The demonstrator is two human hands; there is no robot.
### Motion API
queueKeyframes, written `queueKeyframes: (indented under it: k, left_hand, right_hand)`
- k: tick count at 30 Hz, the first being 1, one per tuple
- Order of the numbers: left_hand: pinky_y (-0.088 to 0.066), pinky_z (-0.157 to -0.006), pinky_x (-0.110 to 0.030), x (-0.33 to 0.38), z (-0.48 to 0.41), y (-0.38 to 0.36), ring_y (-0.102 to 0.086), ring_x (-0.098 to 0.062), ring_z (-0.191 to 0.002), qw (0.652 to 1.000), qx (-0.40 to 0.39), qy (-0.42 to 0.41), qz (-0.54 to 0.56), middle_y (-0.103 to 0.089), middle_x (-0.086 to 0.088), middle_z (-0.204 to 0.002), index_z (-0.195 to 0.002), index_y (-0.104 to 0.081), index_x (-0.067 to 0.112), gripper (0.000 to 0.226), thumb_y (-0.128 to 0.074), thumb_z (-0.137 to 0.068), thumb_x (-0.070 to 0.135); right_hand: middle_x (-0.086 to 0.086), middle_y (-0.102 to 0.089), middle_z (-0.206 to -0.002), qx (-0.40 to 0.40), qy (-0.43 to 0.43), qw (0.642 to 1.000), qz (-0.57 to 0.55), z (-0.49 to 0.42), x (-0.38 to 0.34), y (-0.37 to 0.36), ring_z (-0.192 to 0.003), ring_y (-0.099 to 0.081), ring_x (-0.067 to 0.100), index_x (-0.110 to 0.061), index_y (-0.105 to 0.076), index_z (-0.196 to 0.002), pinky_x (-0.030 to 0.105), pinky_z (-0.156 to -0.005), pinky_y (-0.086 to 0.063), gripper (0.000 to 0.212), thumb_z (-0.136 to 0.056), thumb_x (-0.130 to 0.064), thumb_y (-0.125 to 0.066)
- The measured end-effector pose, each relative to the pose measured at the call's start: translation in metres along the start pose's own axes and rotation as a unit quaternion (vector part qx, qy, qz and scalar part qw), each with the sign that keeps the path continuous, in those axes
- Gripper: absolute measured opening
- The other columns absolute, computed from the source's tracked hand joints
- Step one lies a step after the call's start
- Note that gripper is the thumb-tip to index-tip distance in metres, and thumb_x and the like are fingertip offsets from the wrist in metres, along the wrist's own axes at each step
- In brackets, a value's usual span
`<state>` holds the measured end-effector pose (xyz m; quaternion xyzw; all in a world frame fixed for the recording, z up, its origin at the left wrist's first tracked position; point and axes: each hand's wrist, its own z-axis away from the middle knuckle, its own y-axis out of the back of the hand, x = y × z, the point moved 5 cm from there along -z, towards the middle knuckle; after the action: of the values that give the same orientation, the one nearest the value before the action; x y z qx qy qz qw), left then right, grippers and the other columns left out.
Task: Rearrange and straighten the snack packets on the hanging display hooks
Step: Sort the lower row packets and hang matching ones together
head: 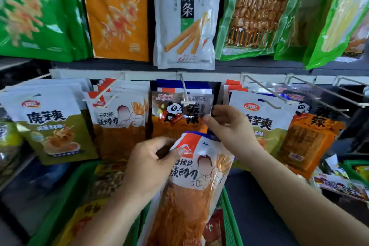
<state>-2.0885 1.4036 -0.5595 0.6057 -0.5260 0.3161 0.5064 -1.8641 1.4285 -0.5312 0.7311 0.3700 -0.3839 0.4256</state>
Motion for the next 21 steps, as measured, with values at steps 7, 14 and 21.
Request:
queueKeyframes:
  k: [7, 14, 21]
  left_hand:
    - [-0.064, -0.065, -0.028, -0.012, 0.001, 0.033, -0.078, -0.004, -0.075, 0.999, 0.037, 0.015, -0.026, -0.081, 0.014, -0.082, -0.092, -0.079, 0.024, 0.008, -0.073, -0.093, 0.019]
    - [-0.066, -0.073, -0.042, -0.016, -0.002, 0.05, -0.079, -0.007, -0.08, 0.998, 0.052, 0.031, -0.035, -0.082, 0.009, -0.087, -0.098, -0.08, 0.02, 0.009, -0.073, -0.093, 0.023]
    - [-0.066, -0.074, -0.041, -0.012, 0.004, 0.057, -0.079, -0.009, -0.083, 0.997, 0.065, 0.028, -0.01, -0.082, 0.009, -0.089, -0.1, -0.08, 0.022, 0.01, -0.073, -0.094, 0.021]
  right_hand:
    - [0.001, -0.072, -0.095, 0.075, -0.081, 0.989, -0.098, -0.023, 0.015, -0.029, -0.094, -0.075, 0.023, -0.023, -0.063, -0.097, 0.038, -0.08, -0.063, 0.027, -0.087, -0.035, -0.084]
    - [0.006, -0.082, -0.098, 0.008, -0.085, 0.977, -0.195, -0.03, 0.004, -0.046, -0.094, -0.08, 0.022, -0.014, -0.076, -0.105, 0.045, -0.083, -0.065, 0.013, -0.092, -0.016, -0.079]
    - [0.008, -0.079, -0.094, 0.037, -0.065, 0.974, -0.216, -0.022, -0.014, -0.049, -0.093, -0.078, 0.025, -0.017, -0.074, -0.095, 0.03, -0.067, -0.064, 0.011, -0.098, -0.007, -0.069]
